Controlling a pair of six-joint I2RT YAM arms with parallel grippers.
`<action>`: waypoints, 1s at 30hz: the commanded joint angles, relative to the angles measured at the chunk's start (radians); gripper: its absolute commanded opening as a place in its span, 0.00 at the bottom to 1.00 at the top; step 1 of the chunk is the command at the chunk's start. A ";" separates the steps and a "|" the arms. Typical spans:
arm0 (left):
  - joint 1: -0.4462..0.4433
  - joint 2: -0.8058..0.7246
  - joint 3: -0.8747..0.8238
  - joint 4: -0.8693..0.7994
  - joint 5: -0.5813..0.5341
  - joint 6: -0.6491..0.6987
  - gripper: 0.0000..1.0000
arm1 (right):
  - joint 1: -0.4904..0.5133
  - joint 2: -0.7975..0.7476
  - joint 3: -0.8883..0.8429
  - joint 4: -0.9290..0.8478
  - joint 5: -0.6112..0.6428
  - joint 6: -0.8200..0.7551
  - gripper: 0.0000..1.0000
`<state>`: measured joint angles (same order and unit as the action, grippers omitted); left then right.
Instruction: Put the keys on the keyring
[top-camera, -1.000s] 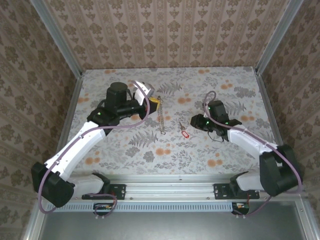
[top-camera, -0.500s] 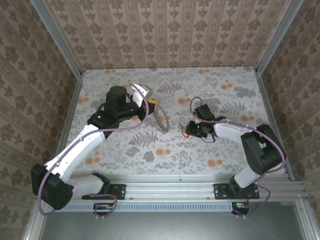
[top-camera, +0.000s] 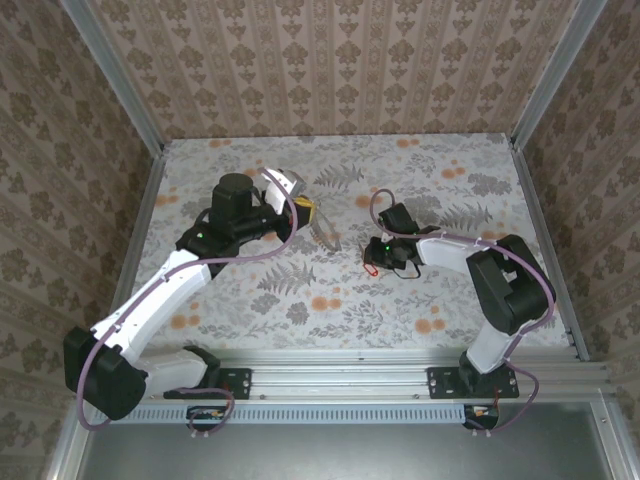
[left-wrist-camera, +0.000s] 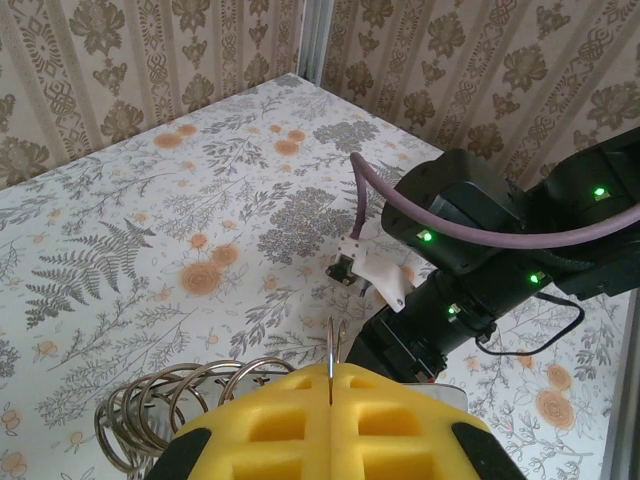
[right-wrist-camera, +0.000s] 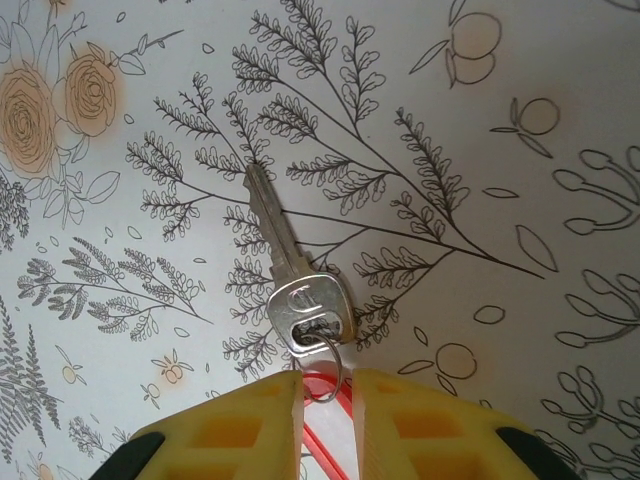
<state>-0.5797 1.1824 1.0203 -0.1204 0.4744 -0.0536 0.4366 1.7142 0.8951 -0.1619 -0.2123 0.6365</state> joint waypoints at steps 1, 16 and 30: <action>0.007 -0.023 0.001 0.047 0.029 -0.013 0.00 | 0.009 0.015 0.016 0.008 0.001 0.025 0.21; 0.017 -0.032 -0.023 0.062 0.041 -0.020 0.00 | 0.017 0.015 0.037 0.013 0.000 0.029 0.18; 0.023 -0.029 -0.029 0.077 0.053 -0.028 0.00 | 0.019 0.040 0.051 0.007 -0.001 0.028 0.17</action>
<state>-0.5617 1.1824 0.9943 -0.0959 0.5011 -0.0608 0.4500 1.7348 0.9215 -0.1566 -0.2131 0.6582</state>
